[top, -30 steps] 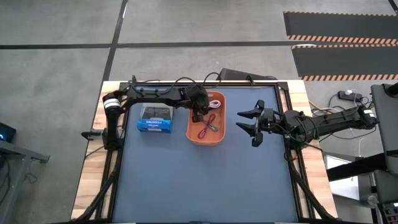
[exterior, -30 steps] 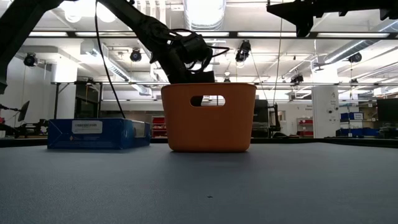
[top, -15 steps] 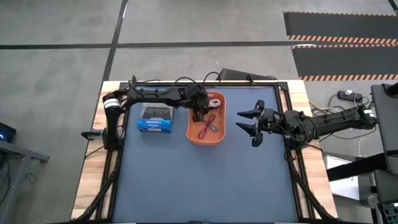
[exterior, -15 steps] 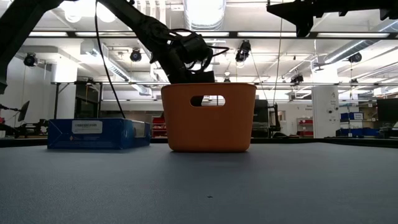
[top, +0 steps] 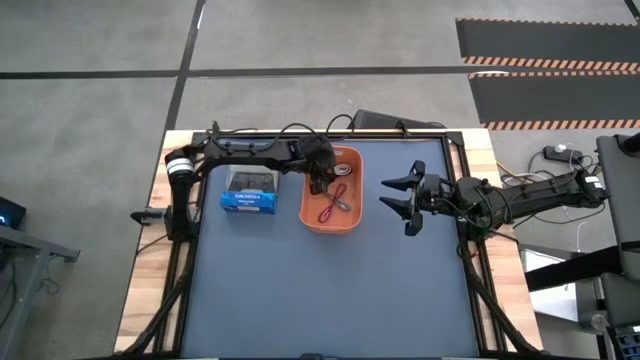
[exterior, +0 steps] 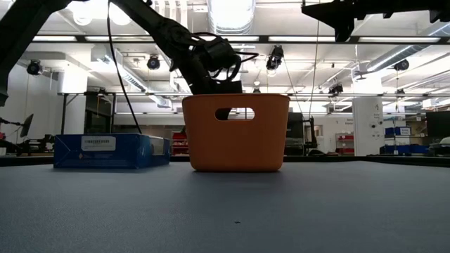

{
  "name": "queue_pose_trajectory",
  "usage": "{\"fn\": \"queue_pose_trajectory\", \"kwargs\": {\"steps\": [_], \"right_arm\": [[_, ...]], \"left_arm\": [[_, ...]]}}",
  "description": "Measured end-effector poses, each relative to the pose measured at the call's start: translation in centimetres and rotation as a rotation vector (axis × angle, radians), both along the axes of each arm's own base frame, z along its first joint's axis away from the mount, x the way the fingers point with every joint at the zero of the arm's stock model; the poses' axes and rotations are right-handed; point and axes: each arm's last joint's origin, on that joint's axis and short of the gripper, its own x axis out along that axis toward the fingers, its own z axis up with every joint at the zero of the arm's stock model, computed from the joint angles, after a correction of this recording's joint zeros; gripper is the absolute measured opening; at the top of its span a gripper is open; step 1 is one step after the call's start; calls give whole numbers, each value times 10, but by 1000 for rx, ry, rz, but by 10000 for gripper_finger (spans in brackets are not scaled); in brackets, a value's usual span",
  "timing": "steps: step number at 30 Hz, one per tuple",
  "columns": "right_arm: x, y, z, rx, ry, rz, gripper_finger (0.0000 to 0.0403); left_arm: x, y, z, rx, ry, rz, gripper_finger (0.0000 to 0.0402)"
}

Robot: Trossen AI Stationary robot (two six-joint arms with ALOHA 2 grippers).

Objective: Pick and place USB-C Cables
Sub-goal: Return to Home Position

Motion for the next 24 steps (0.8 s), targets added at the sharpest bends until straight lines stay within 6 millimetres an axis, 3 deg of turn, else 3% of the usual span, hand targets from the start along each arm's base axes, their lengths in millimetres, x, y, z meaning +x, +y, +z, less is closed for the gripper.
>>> {"fn": "queue_pose_trajectory", "kwargs": {"steps": [4, 8, 13, 18, 24], "right_arm": [[0, 0, 0, -1, 3, 0, 203], [0, 0, -2, -18, 28, -1, 203], [0, 0, -10, -63, 59, -1, 203], [-3, 0, -31, -62, 117, 15, 203], [-10, 2, -55, -46, 62, 103, 203]], "left_arm": [[-1, 0, 2, 2, -4, 5, 91], [-2, -11, 19, 20, -40, -13, 91], [-4, -34, 46, 43, -108, -73, 91], [-9, -63, 73, 34, -192, -174, 91], [-28, -101, 89, 13, -353, -373, 91]]}}
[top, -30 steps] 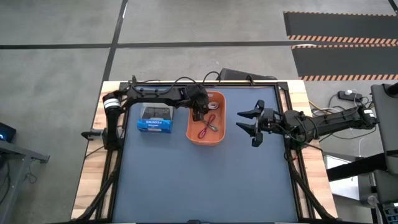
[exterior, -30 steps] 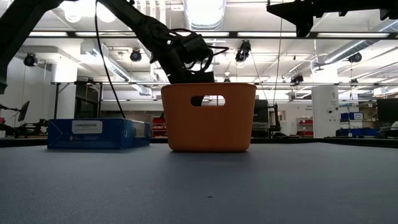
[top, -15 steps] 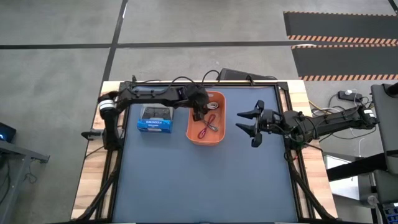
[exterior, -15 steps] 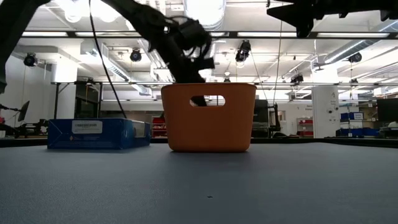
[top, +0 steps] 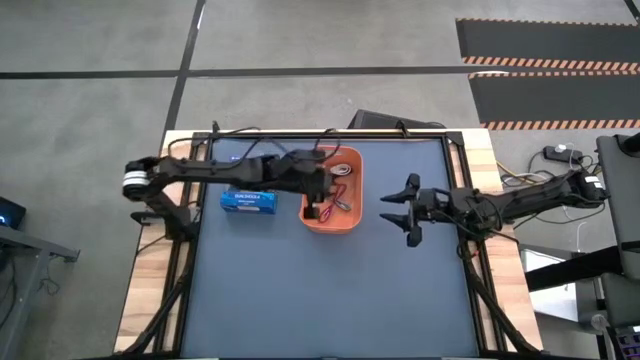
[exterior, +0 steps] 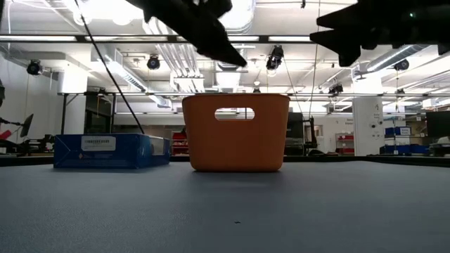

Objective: Pick and place USB-C Cables
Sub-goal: Return to Home Position

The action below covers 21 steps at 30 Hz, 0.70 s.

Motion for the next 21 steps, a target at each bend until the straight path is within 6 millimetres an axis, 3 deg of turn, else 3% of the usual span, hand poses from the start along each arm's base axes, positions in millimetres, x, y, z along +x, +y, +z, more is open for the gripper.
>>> {"fn": "queue_pose_trajectory", "kwargs": {"steps": [8, 21], "right_arm": [[-12, -1, -15, -32, -88, -3, 203], [-23, -7, -2, -94, -176, -49, 203]], "left_arm": [[-57, -32, 3, 3, -173, -124, 91], [-153, -39, -8, -28, -449, -100, 91]]}}
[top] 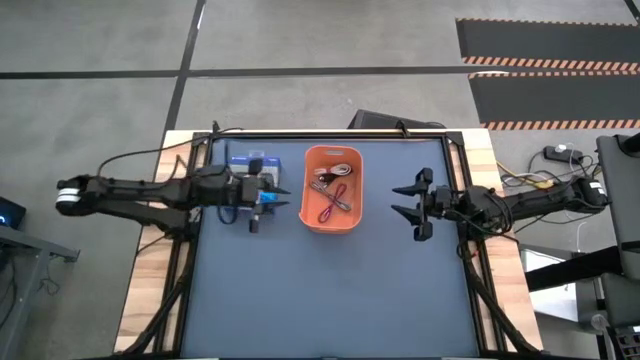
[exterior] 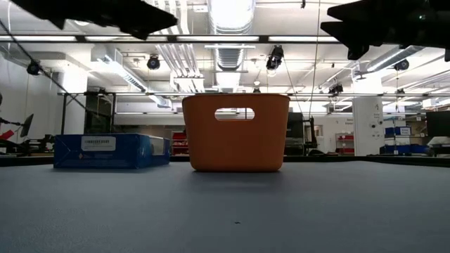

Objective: Pick and place USB-C Cables
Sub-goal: Return to Home Position

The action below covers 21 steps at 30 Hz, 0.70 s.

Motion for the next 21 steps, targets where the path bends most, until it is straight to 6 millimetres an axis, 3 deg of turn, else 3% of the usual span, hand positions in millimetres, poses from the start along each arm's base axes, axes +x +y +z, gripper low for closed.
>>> {"fn": "queue_pose_trajectory", "kwargs": {"steps": [9, 21], "right_arm": [[-5, -10, 0, -1, 28, -65, 203], [-19, -18, 4, -14, 27, -128, 203]], "left_arm": [[-39, -2, -13, -24, -78, 14, 91], [-69, -2, -29, -70, -160, 80, 91]]}}
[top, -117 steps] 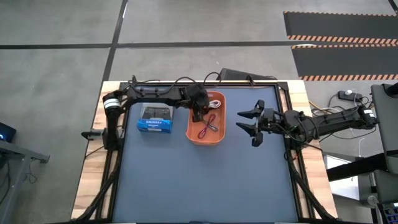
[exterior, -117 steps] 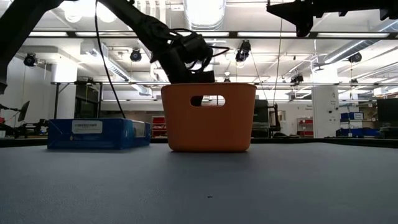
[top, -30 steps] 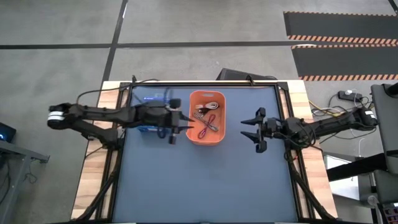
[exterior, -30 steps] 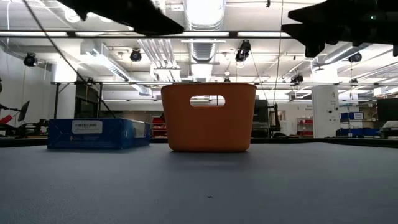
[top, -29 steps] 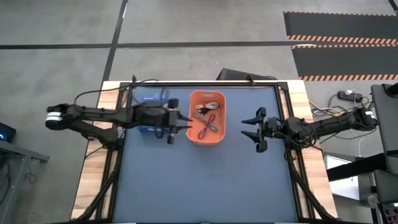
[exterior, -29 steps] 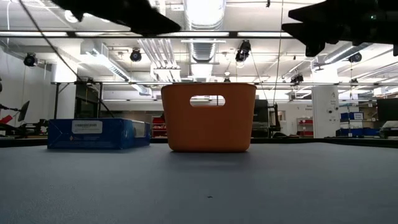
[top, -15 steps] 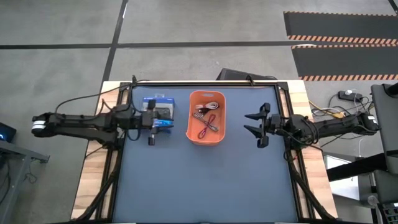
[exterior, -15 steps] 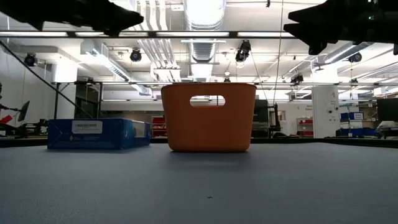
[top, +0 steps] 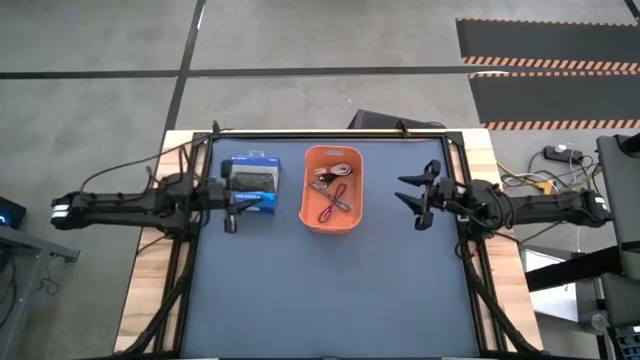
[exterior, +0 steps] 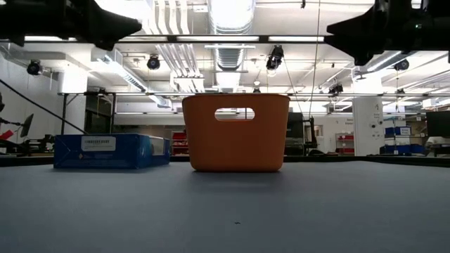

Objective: Pick and place USB-C Cables
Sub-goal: Return to Home Position

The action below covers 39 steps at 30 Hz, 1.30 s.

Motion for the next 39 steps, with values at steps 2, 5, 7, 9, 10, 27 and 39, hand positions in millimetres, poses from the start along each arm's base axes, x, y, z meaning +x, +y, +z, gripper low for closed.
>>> {"fn": "queue_pose_trajectory", "kwargs": {"steps": [2, 5, 7, 9, 10, 27, 39], "right_arm": [[-3, 0, 1, -8, -7, -6, 203], [-8, -1, 3, -12, -18, -13, 203], [-12, -1, 4, -13, -21, -16, 203], [-16, -1, 5, -13, -26, -18, 203], [-18, -1, 5, -14, -30, -18, 203], [-38, 1, 3, -12, -25, -19, 203], [-49, 2, -1, -41, -15, -24, 203]], "left_arm": [[-4, 1, -4, -15, -5, 13, 91], [-9, 2, -11, -32, -18, 38, 91], [-14, 1, -16, -40, -32, 41, 91], [-20, 2, -19, -54, -49, 55, 91], [-22, 2, -21, -66, -60, 67, 91], [-49, 1, -31, -105, -122, 128, 91], [-43, 2, -54, -169, -63, 154, 91]]}}
